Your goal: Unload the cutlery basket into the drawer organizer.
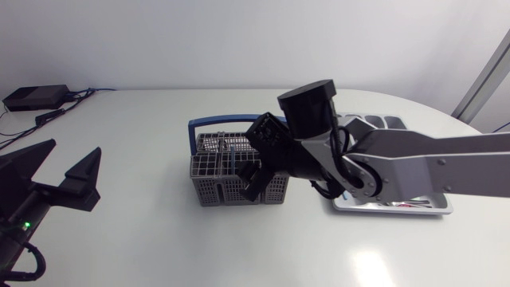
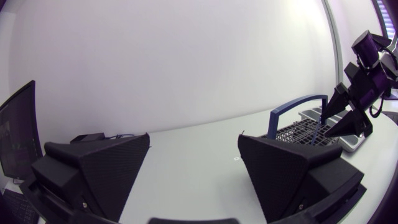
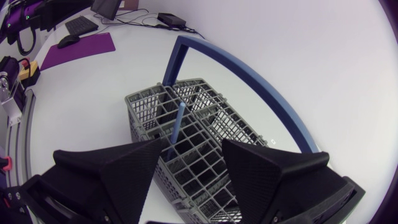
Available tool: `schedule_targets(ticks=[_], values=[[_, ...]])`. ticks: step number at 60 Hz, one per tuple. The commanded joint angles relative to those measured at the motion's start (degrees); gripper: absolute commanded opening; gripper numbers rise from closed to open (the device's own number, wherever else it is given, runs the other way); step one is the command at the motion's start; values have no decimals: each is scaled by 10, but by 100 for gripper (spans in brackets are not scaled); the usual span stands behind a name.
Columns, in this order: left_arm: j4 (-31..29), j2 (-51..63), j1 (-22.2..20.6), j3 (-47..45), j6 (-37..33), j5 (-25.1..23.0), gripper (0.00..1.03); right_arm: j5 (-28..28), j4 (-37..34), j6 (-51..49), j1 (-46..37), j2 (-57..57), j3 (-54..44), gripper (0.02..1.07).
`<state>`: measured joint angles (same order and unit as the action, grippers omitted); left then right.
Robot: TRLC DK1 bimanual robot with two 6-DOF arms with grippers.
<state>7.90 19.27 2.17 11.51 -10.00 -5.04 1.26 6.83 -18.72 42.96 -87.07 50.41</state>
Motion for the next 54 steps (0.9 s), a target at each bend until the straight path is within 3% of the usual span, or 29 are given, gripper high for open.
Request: schedule_targets(ticks=[1,34,41,54], values=[[-9,-26,-5,-24,26,9,98,-8,18,-14,5,-28,-7,74],[-78,-189,-21,-113,99,50,98,-11,64,-42,7,-72,12,72],[-79,-193,-22,-115,100,50,98,-11,69,-45,10,-73,11,61],[-79,-193,-22,-115,100,50,98,-12,73,-47,16,-72,16,61]])
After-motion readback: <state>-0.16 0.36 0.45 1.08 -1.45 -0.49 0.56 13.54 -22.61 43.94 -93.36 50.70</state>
